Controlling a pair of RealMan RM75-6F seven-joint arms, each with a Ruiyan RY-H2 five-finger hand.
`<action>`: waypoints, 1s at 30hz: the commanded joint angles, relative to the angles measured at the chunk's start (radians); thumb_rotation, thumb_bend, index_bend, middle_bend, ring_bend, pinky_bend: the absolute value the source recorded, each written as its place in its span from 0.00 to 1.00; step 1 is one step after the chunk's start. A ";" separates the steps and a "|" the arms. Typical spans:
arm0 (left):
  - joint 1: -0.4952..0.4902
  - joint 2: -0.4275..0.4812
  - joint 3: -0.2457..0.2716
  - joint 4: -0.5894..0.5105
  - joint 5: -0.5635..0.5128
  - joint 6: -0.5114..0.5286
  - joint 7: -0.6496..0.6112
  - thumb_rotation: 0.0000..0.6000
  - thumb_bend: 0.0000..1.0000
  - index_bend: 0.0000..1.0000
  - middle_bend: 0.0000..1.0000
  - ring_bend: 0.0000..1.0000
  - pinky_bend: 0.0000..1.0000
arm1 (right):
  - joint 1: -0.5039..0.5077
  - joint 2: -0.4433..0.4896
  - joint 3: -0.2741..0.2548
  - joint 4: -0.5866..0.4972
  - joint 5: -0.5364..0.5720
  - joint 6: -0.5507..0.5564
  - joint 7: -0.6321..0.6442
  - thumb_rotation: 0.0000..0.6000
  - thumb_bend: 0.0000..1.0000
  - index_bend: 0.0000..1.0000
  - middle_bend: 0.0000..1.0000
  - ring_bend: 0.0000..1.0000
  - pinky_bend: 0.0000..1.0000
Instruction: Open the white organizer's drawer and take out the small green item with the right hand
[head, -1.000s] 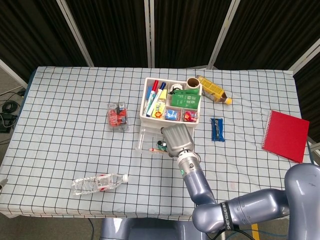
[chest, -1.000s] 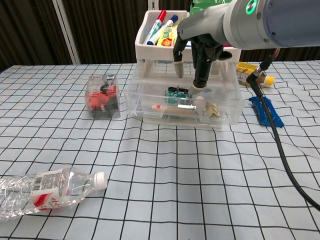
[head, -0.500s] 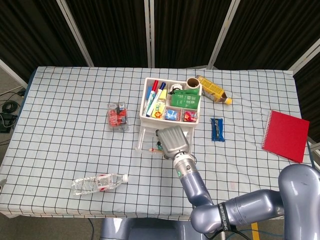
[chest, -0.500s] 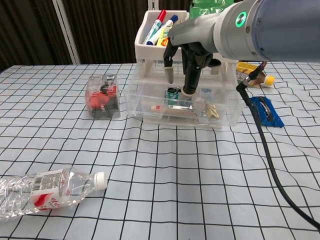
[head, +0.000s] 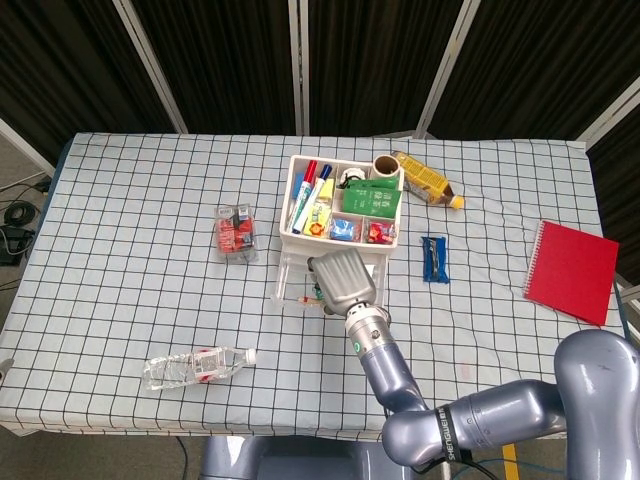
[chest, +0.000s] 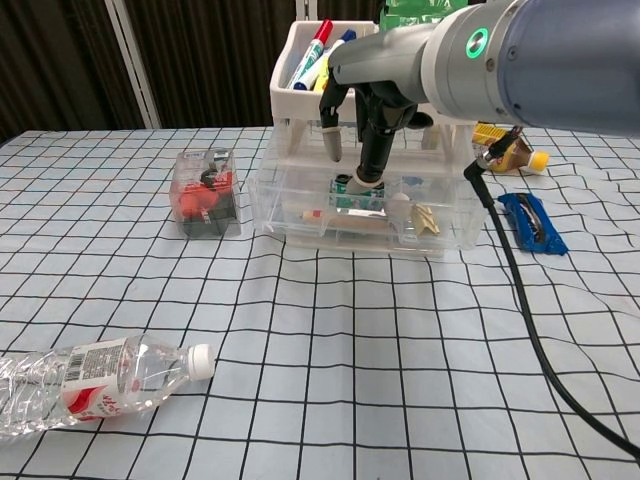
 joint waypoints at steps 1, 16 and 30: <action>0.000 0.000 0.000 0.000 0.000 0.001 0.000 1.00 0.00 0.00 0.00 0.00 0.00 | 0.002 -0.003 -0.001 0.007 0.003 -0.002 -0.009 1.00 0.13 0.54 1.00 1.00 0.86; 0.007 0.007 -0.002 -0.006 0.006 0.016 -0.007 1.00 0.00 0.00 0.00 0.00 0.00 | 0.033 0.006 0.026 0.024 0.097 -0.032 -0.076 1.00 0.15 0.47 1.00 1.00 0.86; 0.015 0.014 -0.001 -0.012 0.009 0.027 -0.011 1.00 0.00 0.00 0.00 0.00 0.00 | 0.074 0.031 0.049 0.036 0.184 -0.037 -0.141 1.00 0.16 0.49 1.00 1.00 0.86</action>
